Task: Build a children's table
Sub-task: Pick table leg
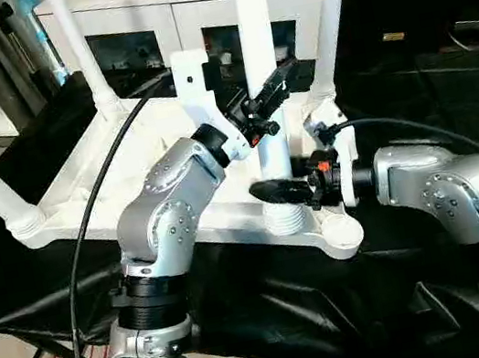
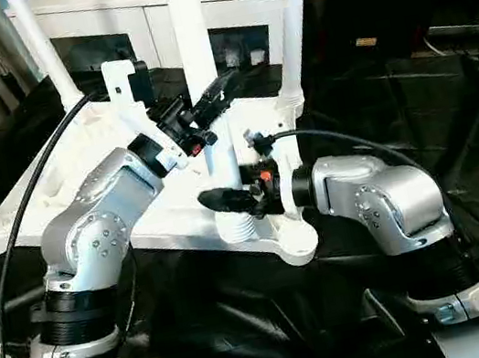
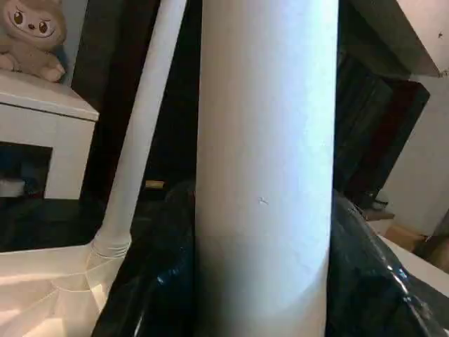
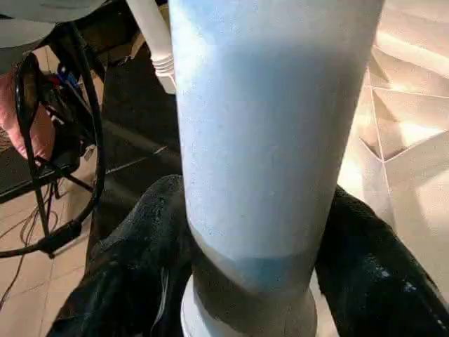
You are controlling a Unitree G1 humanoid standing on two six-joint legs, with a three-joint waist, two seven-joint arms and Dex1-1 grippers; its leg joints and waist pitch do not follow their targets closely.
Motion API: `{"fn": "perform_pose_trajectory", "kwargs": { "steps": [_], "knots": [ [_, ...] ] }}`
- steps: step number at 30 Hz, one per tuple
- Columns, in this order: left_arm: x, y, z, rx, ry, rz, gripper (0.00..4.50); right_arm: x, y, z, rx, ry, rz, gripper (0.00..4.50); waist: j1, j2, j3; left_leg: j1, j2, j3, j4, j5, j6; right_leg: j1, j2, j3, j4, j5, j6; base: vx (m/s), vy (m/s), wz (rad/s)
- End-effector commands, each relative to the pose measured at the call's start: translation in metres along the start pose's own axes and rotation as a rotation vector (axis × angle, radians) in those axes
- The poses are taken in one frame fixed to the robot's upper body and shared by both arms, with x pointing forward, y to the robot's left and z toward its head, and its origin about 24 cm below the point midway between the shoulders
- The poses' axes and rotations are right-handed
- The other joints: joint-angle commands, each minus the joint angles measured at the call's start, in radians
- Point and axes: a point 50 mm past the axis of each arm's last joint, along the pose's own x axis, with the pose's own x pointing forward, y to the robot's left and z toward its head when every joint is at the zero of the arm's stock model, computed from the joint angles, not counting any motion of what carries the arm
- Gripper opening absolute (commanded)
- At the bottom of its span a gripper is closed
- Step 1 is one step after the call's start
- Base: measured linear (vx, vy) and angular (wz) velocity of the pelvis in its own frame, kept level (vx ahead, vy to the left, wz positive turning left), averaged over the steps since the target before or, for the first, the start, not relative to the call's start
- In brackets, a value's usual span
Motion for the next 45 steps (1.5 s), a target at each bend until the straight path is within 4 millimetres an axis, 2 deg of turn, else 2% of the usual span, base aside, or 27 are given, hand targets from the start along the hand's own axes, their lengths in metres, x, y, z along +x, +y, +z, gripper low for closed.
{"fn": "perform_pose_trajectory", "kwargs": {
  "steps": [1, 4, 5, 16, 17, 18, 20, 22, 23, 28, 37, 39, 42, 45],
  "knots": [
    [0.0, -0.007, 0.006, 0.024, -0.024, -0.037, 1.8, 0.001, 0.0, 0.004, -0.007, 0.004, 0.004, 2.45, 0.005, -0.029, -0.078, 0.017, 0.005, 0.006, -0.061, -0.106, 0.012, 0.052, -0.029, 0.023, -0.062, -0.14, -0.194, 0.0, 0.0, 0.0],
    [-0.001, -0.009, 0.006, 0.022, -0.022, -0.058, 1.8, 0.002, -0.001, 0.003, -0.004, 0.008, 0.006, 2.3, 0.005, -0.03, -0.079, 0.018, 0.005, 0.006, -0.061, -0.103, 0.013, 0.052, -0.029, 0.022, -0.062, -0.139, -0.197, 0.0, 0.0, 0.0],
    [-0.001, -0.011, 0.005, 0.02, -0.014, -0.073, 1.8, 0.002, -0.001, 0.003, -0.004, 0.008, 0.008, 2.05, 0.005, -0.029, -0.078, 0.017, 0.006, 0.006, -0.061, -0.107, 0.012, 0.051, -0.029, 0.022, -0.062, -0.14, -0.195, 0.0, 0.0, 0.0],
    [-0.002, -0.015, 0.0, 0.01, 0.008, -0.112, 1.8, 0.003, 0.001, 0.002, -0.026, 0.012, 0.037, 1.91, 0.005, -0.03, -0.078, 0.019, 0.006, 0.006, -0.062, -0.116, 0.004, 0.051, -0.028, 0.023, -0.062, -0.144, -0.19, 0.0, 0.0, 0.0],
    [-0.003, -0.015, -0.001, 0.012, 0.012, -0.111, 1.8, 0.002, 0.0, 0.002, -0.046, 0.015, 0.023, 2.26, 0.006, -0.031, -0.078, 0.018, 0.006, 0.006, -0.062, -0.116, 0.003, 0.051, -0.028, 0.023, -0.062, -0.143, -0.188, 0.0, 0.0, 0.0],
    [-0.003, -0.015, -0.001, 0.012, 0.013, -0.111, 1.8, 0.002, 0.0, 0.002, -0.046, 0.014, 0.019, 2.26, 0.005, -0.029, -0.078, 0.018, 0.006, 0.005, -0.062, -0.114, 0.002, 0.052, -0.027, 0.023, -0.062, -0.138, -0.188, 0.0, 0.0, 0.0],
    [-0.003, -0.015, -0.001, 0.013, 0.013, -0.111, 1.8, 0.003, 0.0, 0.001, -0.042, 0.013, 0.017, 2.61, 0.005, -0.03, -0.079, 0.018, 0.005, 0.006, -0.062, -0.113, 0.003, 0.052, -0.028, 0.023, -0.061, -0.131, -0.191, 0.0, 0.0, 0.0],
    [-0.003, -0.015, -0.001, 0.015, 0.019, -0.117, 1.8, 0.003, -0.001, 0.001, -0.044, 0.013, 0.011, 2.7, 0.006, -0.03, -0.079, 0.019, 0.006, 0.006, -0.062, -0.11, 0.006, 0.051, -0.028, 0.023, -0.06, -0.125, -0.197, 0.0, 0.0, 0.0],
    [-0.003, -0.014, -0.001, 0.017, 0.021, -0.118, 1.8, 0.003, -0.001, 0.001, -0.045, 0.013, 0.01, 2.88, 0.005, -0.03, -0.079, 0.019, 0.006, 0.006, -0.062, -0.109, 0.006, 0.051, -0.027, 0.023, -0.06, -0.123, -0.198, 0.0, 0.0, 0.0],
    [-0.004, -0.015, -0.002, 0.021, 0.03, -0.134, 1.8, 0.004, 0.0, 0.002, -0.04, 0.006, 0.03, 2.92, 0.005, -0.032, -0.078, 0.019, 0.005, 0.006, -0.062, -0.121, 0.005, 0.052, -0.028, 0.023, -0.062, -0.139, -0.198, 0.0, 0.0, 0.0],
    [-0.004, -0.015, 0.0, 0.03, 0.03, -0.134, 1.8, 0.004, 0.002, -0.003, -0.031, 0.031, 0.045, 2.92, 0.005, -0.029, -0.079, 0.019, 0.006, 0.005, -0.062, -0.12, 0.002, 0.052, -0.027, 0.022, -0.06, -0.131, -0.196, 0.0, 0.0, 0.0],
    [-0.004, -0.015, 0.0, 0.028, 0.031, -0.139, 1.8, 0.005, 0.002, -0.005, -0.027, 0.031, 0.048, 2.64, 0.006, -0.025, -0.079, 0.019, 0.005, 0.005, -0.062, -0.12, 0.002, 0.052, -0.027, 0.022, -0.06, -0.127, -0.199, 0.0, 0.0, 0.0],
    [-0.004, -0.015, 0.0, 0.027, 0.031, -0.14, 1.8, 0.006, 0.003, -0.006, -0.018, 0.03, 0.059, 2.54, 0.006, -0.026, -0.079, 0.019, 0.006, 0.004, -0.062, -0.123, 0.002, 0.053, -0.027, 0.022, -0.06, -0.121, -0.202, 0.0, 0.0, 0.0],
    [-0.004, -0.015, 0.001, 0.026, 0.029, -0.14, 1.8, 0.006, 0.004, -0.006, -0.016, 0.031, 0.065, 2.17, 0.006, -0.025, -0.079, 0.019, 0.006, 0.004, -0.063, -0.126, 0.0, 0.053, -0.027, 0.022, -0.06, -0.122, -0.203, 0.0, 0.0, 0.0]
  ]
}}
